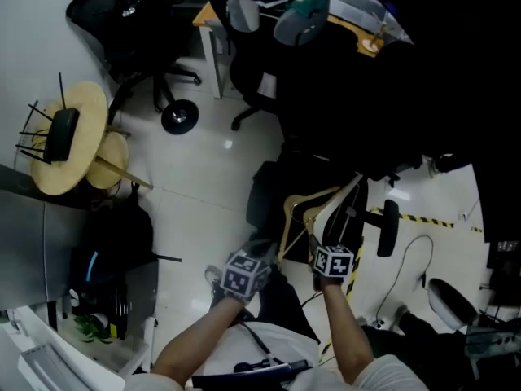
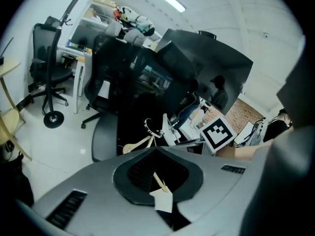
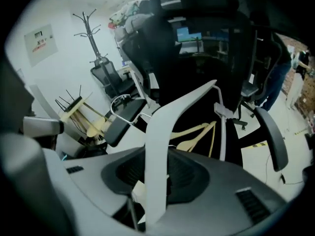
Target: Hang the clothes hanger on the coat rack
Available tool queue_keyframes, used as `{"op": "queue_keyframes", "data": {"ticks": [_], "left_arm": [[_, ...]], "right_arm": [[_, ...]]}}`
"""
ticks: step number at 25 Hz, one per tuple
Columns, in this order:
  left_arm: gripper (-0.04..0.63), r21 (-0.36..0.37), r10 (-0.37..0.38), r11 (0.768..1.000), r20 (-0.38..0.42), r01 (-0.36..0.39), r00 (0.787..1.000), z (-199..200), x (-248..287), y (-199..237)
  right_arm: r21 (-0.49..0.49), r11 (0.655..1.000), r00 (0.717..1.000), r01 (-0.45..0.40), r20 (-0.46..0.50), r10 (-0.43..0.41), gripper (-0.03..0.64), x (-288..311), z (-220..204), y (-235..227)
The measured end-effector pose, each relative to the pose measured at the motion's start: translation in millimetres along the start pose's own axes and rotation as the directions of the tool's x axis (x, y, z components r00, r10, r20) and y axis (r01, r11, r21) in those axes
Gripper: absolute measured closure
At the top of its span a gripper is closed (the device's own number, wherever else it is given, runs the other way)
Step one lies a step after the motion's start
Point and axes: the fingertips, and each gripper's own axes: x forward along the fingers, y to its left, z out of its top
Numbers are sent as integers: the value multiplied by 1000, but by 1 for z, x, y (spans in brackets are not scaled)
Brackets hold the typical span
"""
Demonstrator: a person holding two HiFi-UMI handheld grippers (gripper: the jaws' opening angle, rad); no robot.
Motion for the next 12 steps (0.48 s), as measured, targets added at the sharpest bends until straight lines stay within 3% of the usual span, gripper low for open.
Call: {"op": "queue_keyframes", "data": {"ticks": [6, 12], "left_arm": [[598, 35, 22, 999, 187, -29, 982, 66, -107, 26], [598, 4, 110, 993, 352, -119, 930, 110, -219, 88]], "right_arm": [[-51, 995, 992, -84, 95, 89, 460, -50, 41, 108], [-88, 960, 942, -266, 188, 278, 460, -70, 99, 242]]}}
